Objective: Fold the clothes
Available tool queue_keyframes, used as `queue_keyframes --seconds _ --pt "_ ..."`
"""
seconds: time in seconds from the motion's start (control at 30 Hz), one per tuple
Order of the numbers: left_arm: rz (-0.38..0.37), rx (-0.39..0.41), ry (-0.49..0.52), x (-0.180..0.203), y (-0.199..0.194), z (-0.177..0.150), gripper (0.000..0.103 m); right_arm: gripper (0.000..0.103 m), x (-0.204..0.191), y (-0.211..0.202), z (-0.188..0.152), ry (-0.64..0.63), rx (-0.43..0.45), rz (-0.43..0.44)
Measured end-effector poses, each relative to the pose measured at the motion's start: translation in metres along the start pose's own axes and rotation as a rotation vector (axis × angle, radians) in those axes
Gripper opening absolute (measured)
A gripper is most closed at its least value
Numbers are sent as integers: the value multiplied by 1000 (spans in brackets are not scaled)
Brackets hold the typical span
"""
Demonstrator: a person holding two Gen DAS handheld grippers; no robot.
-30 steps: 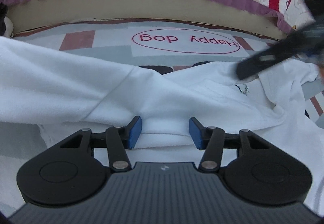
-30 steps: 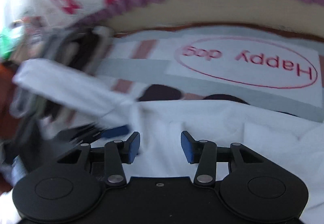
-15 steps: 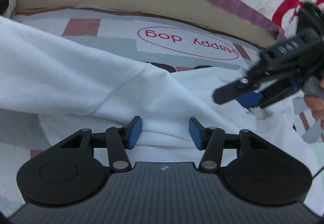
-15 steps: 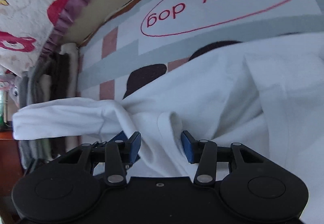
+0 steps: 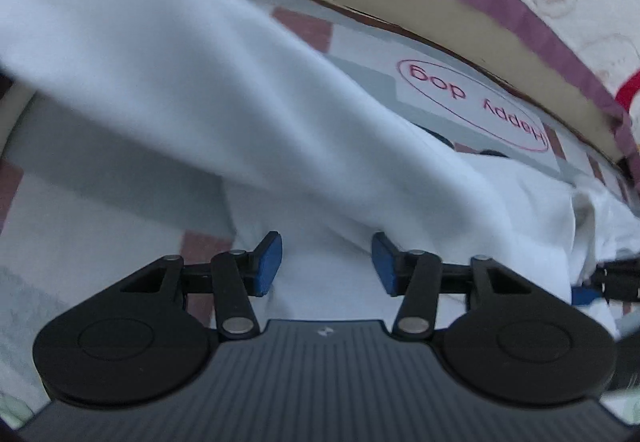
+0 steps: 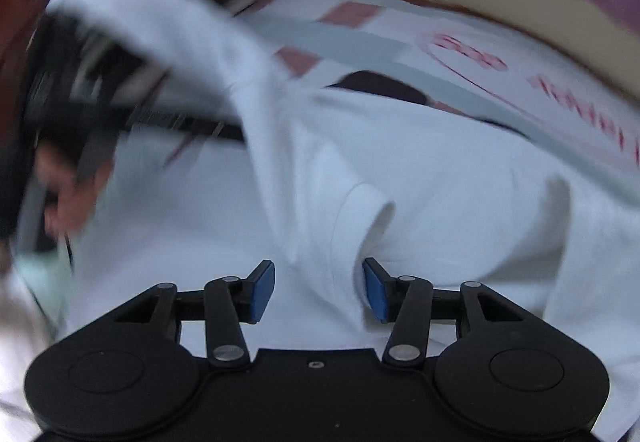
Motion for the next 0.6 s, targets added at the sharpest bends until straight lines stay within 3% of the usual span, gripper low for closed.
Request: queue_keyframes --seconds 0.2,0.33,0.43,0.6 --pt "-4 6 9 4 -3 3 46 55 -34 -18 -3 -121 138 -75" --pt "-2 1 11 2 -4 2 46 56 -48 4 -13 -186 -17 -8" --pt "-42 15 5 0 -12 5 46 57 -34 9 -18 -72 -24 68" --pt "-120 50 -38 -4 -18 13 46 58 28 13 -12 380 113 175"
Point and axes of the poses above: each gripper's, at about its wrist camera, not at the fingertips, and y roughly the way its jaws point, x to its right, z to its top, the point moved 5 cm from there along y, roughly the way its jaws point, and after that the axes turned 1 degree about z, right-handed, at the moved point
